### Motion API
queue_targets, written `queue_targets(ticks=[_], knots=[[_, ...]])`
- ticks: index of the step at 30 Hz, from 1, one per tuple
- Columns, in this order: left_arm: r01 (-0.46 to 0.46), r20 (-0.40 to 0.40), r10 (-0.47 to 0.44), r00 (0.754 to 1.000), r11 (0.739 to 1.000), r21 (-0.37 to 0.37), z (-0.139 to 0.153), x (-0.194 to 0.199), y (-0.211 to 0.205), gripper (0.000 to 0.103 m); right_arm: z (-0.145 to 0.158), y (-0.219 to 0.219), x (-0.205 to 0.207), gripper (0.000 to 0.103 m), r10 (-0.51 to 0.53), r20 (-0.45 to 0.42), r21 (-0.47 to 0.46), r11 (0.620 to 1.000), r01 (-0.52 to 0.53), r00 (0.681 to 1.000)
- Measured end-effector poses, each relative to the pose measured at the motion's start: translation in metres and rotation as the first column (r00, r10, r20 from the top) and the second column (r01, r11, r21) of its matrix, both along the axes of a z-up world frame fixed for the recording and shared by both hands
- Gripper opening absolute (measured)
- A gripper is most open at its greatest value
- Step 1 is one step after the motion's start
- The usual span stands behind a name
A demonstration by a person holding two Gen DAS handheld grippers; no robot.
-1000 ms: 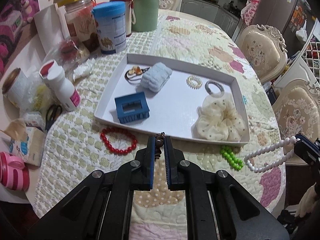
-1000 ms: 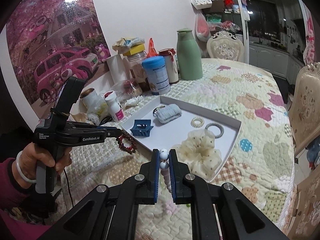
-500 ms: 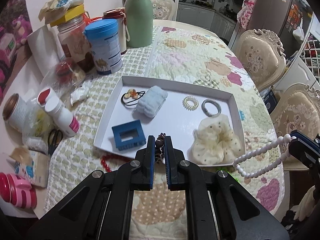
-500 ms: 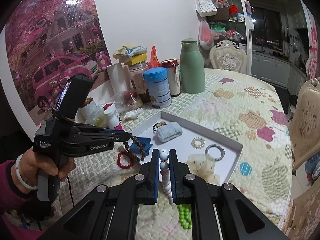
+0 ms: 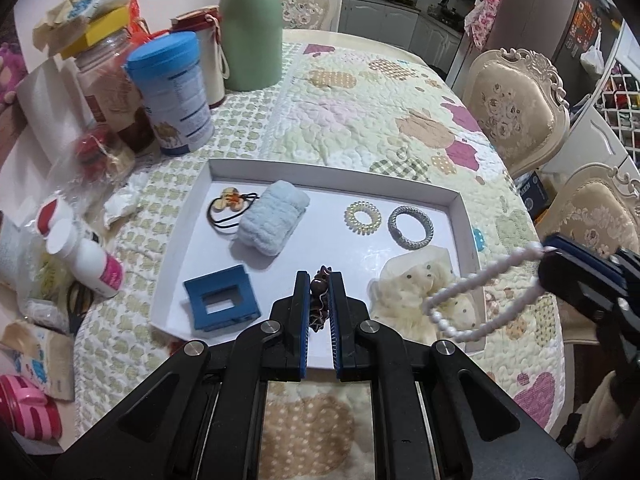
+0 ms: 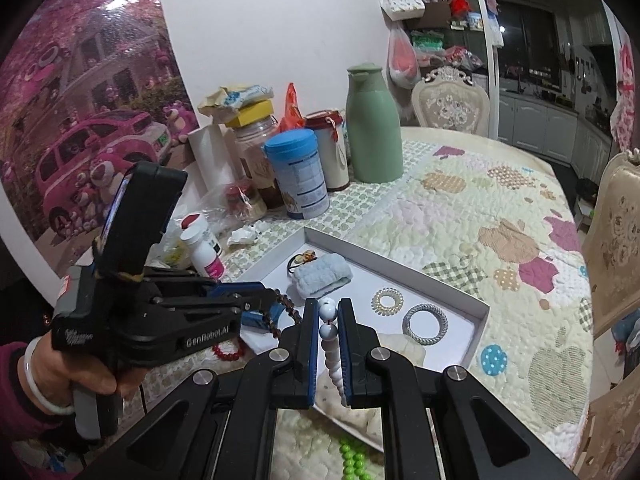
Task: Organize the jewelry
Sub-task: 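Lift both bracelets and lower them into the white tray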
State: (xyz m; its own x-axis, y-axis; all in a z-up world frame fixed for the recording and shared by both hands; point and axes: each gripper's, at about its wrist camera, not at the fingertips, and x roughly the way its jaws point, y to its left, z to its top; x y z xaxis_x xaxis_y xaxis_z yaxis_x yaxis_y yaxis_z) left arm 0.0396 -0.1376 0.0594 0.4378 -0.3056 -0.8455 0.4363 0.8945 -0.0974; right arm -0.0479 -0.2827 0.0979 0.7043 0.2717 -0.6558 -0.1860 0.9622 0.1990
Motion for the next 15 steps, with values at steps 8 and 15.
queue_targets(ticks=[8,15], knots=[[-0.009,-0.071,0.008,0.997,1.0,-0.013,-0.03,0.021,-0.009,0.007,-0.026,0.008,0.046,0.009,0.014,-0.059,0.022,1.0,-0.012,0.998],[-0.054,-0.128,0.057,0.99,0.998,0.026,-0.063,0.042,0.012,0.007,-0.054,0.02,0.09,0.009,0.067,-0.122,0.039,0.997,-0.063,0.99]])
